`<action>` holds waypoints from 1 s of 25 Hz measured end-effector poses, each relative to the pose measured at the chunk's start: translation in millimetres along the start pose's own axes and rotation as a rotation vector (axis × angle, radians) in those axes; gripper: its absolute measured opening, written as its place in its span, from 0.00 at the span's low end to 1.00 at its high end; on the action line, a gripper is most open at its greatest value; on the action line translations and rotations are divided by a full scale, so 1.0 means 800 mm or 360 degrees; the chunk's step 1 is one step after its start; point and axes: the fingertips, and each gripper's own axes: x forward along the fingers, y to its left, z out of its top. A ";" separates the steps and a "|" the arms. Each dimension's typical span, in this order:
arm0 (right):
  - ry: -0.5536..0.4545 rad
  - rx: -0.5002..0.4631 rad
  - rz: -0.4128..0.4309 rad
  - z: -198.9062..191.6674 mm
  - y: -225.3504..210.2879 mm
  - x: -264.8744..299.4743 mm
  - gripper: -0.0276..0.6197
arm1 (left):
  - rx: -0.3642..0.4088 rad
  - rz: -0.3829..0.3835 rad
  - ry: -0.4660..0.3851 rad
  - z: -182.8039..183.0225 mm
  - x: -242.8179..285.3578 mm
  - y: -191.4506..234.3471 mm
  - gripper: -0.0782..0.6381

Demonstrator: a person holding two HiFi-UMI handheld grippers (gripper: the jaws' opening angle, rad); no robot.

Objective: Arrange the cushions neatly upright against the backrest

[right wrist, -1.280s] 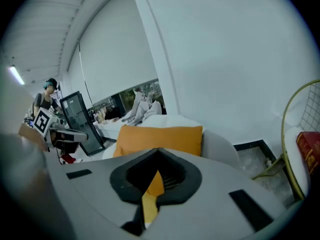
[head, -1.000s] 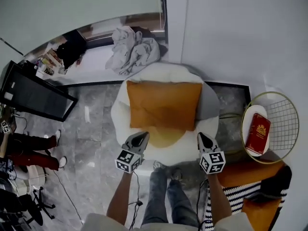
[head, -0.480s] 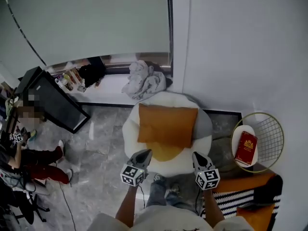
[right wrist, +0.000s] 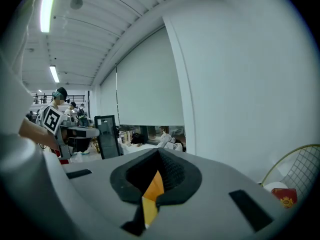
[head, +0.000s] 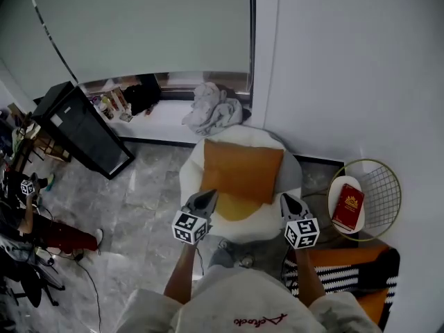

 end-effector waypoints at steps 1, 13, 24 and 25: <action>-0.0006 -0.0003 0.0003 0.002 0.002 -0.002 0.09 | 0.0003 -0.0003 -0.0003 0.002 -0.002 -0.004 0.15; -0.0055 -0.0014 -0.0001 0.020 0.030 -0.039 0.09 | 0.0015 -0.0018 -0.0042 0.021 -0.030 -0.035 0.15; -0.0076 -0.0022 -0.0057 0.016 0.101 -0.090 0.08 | 0.0009 -0.0057 -0.0096 0.024 -0.117 -0.055 0.15; -0.0073 -0.0013 -0.0060 0.011 0.114 -0.098 0.09 | -0.0009 -0.0056 -0.0101 0.021 -0.132 -0.056 0.15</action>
